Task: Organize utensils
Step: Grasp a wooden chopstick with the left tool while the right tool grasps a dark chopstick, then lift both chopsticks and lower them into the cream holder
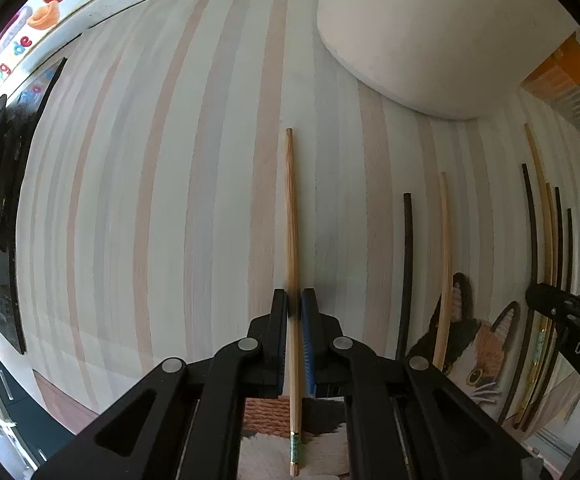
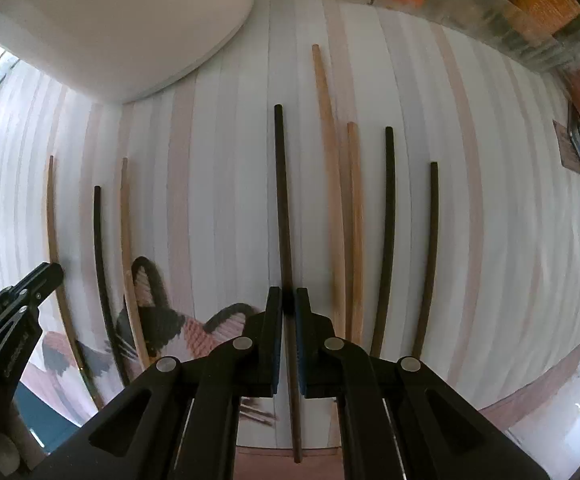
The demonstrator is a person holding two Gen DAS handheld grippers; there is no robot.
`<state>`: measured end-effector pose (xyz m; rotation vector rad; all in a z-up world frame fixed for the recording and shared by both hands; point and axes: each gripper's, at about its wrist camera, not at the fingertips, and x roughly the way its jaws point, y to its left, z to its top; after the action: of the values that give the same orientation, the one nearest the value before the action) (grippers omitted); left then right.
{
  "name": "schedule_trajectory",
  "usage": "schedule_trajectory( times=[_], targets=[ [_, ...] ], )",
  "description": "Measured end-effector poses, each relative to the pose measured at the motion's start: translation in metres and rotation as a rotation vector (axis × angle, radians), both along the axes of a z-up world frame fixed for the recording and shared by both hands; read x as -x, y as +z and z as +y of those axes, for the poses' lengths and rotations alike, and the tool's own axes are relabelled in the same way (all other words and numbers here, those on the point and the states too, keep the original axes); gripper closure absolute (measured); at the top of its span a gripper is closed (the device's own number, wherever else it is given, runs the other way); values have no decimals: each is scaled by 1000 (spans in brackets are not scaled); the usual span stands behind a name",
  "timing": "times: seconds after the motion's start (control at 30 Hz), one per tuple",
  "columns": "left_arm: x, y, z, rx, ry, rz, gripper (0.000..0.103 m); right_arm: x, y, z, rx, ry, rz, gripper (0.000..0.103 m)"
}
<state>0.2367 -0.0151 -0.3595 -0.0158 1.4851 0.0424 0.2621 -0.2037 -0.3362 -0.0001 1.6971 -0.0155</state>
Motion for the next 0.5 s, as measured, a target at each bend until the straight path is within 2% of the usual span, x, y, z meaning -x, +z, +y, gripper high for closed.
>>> schedule_trajectory(
  times=[0.27,0.3,0.5],
  targets=[
    [-13,-2,-18,-36,-58,14,99,-6,9,15,36,10,6,97],
    [-14,-3,-19,-36,-58,11,99,-3,1,18,34,8,-1,97],
    [7,13,-16,-24,-49,-51,99,11,13,9,-46,-10,-44,98]
  ],
)
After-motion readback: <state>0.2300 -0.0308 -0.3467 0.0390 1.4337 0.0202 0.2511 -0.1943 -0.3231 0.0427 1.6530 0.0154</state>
